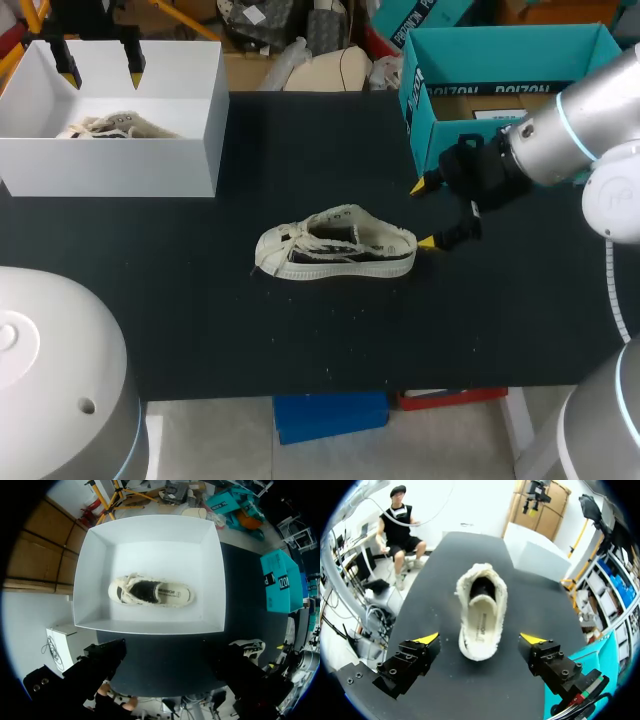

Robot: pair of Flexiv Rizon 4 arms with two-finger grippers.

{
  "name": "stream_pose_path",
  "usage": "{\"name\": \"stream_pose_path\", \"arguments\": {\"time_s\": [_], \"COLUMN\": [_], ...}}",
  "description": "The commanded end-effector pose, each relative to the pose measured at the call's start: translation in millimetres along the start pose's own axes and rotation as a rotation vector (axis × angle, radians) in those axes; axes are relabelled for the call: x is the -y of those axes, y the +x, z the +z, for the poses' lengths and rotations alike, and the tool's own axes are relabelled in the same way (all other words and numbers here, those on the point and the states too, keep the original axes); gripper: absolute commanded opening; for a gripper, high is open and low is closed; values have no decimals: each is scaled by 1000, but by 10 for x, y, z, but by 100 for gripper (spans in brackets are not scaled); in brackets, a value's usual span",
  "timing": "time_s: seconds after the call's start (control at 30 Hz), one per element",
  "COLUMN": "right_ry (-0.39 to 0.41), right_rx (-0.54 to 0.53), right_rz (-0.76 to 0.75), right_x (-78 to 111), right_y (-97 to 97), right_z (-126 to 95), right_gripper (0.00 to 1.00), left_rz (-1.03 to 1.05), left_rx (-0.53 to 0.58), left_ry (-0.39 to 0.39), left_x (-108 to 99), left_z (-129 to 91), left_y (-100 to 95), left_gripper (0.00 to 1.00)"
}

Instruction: Take the shoe out of the shoebox, open the shoe tongue, remove and reinsert the insole, then place the shoe into the shoebox

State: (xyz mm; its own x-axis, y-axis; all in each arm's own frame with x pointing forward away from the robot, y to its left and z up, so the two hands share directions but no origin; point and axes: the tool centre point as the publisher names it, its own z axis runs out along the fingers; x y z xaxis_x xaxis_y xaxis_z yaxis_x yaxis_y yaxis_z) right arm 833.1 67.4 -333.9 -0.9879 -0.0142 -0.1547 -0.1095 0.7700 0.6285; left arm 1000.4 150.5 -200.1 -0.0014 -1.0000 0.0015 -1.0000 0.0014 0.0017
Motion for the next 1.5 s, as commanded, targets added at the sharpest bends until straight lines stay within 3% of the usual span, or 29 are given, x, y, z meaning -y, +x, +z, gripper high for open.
{"name": "stream_pose_path", "arguments": {"time_s": [0.03,0.37,0.83,1.5], "right_ry": [-93,-141,-190,-246], "right_rx": [-14,-32,-52,-56], "right_rz": [8,42,101,126], "right_x": [101,214,283,301], "right_y": [-129,-150,10,-16], "right_z": [150,404,738,982], "right_gripper": [100,100,100,100], "left_rz": [0,0,0,0], "left_rx": [0,0,0,0], "left_ry": [0,0,0,0], "left_x": [0,0,0,0], "left_z": [-2,-2,-2,-2], "left_y": [0,0,0,0], "left_gripper": [100,100,100,100]}}
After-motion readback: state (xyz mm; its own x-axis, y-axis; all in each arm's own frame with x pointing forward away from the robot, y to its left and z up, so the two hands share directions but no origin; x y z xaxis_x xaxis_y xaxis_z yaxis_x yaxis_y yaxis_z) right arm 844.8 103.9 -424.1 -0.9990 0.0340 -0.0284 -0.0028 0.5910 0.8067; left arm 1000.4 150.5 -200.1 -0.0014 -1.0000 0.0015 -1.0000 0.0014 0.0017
